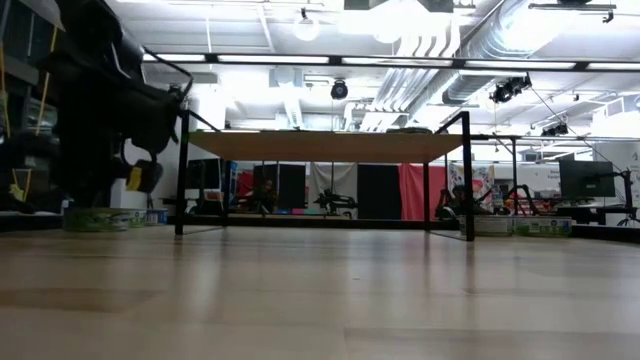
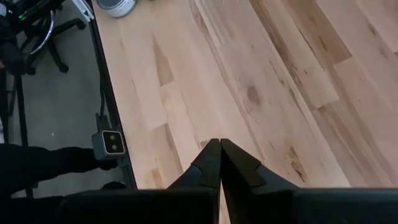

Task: Stack canned seafood by type on shelf
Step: Stack the green tuna can on top of the other green tuna can on the shelf

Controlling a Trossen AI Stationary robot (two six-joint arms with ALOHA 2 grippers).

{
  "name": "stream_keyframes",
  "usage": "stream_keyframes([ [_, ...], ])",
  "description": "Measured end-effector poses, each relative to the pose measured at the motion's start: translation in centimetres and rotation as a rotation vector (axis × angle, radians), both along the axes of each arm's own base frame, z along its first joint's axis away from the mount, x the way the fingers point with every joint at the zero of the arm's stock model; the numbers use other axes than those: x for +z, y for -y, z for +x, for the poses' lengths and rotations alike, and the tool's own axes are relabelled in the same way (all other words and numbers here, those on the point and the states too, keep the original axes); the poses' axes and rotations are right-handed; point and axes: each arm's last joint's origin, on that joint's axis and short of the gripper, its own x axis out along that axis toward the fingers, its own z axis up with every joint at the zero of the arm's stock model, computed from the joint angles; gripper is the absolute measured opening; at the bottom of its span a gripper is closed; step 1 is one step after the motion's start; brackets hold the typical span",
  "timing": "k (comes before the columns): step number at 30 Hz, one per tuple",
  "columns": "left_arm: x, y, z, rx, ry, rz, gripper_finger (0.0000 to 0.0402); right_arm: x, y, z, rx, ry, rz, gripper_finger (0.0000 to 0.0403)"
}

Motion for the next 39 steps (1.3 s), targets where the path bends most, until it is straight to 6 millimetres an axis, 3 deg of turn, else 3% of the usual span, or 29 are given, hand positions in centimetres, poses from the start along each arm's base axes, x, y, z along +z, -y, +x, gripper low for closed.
stream_keyframes([
  [16, 1.4, 7.6, 1.6, -0.385, 0.051, -0.180, 0.0000, 0.0, 0.0, 0.0, 0.027, 0.006, -0.030, 0.0000],
  [21, 2.6, 10.8, 2.4, -0.462, 0.156, -0.288, 0.0000, 0.0, 0.0, 0.0, 0.027, 0.006, -0.029, 0.0000],
  [27, 3.0, 14.4, 4.0, -0.650, 0.399, -0.357, 0.0000, 0.0, 0.0, 0.0, 0.034, 0.007, -0.034, 0.0000],
  [31, 2.5, 15.2, 6.1, -0.818, 0.513, -0.295, 0.0000, 0.0, 0.0, 0.0, 0.035, 0.007, -0.034, 0.0000],
  [39, 1.4, 14.9, 13.4, -1.175, 0.741, -0.140, 0.0000, 0.0, -0.2, 0.0, 0.065, 0.005, -0.010, 0.0000],
])
